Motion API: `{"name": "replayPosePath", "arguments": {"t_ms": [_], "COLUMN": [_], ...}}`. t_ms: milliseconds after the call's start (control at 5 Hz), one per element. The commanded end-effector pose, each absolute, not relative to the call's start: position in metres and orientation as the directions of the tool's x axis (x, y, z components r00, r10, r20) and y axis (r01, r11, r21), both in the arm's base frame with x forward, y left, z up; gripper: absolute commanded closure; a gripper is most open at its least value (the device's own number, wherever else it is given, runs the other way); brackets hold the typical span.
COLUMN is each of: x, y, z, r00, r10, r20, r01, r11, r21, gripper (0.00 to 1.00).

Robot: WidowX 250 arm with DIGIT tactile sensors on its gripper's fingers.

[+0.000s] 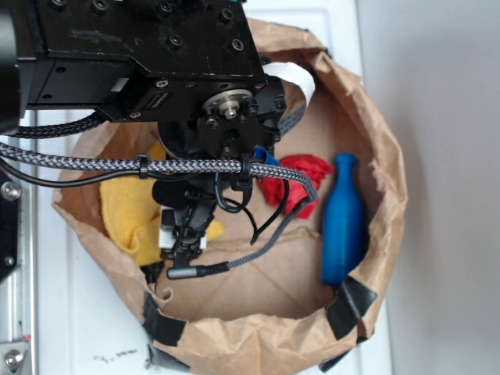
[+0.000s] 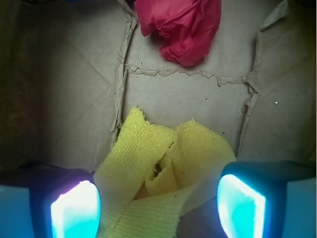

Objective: Grab the yellow cloth.

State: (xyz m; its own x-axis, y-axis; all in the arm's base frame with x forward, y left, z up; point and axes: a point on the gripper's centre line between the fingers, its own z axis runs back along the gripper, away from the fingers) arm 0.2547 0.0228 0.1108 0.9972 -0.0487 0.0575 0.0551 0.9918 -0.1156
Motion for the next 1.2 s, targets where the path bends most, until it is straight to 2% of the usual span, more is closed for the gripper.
{"name": "replayPosePath", "arguments": {"t_ms": [0,400,600,800,1000], "x": [0.25,0.251,0.253,0.253,0.252], "y": [0.003,-0.009,-0.004,0.007,0.019], "z": [0.092,0.067,0.065,0.068,0.064], "r00": [0.997,0.996,0.998,0.997,0.997], "r10": [-0.073,-0.084,-0.039,-0.032,-0.035], "r20": [0.036,-0.039,-0.054,-0.074,-0.066], "r01": [0.073,0.085,0.042,0.035,0.039], "r11": [0.997,0.996,0.997,0.999,0.997], "r21": [0.005,0.026,0.058,0.042,0.061], "gripper": [0.0,0.0,0.0,0.0,0.0]}}
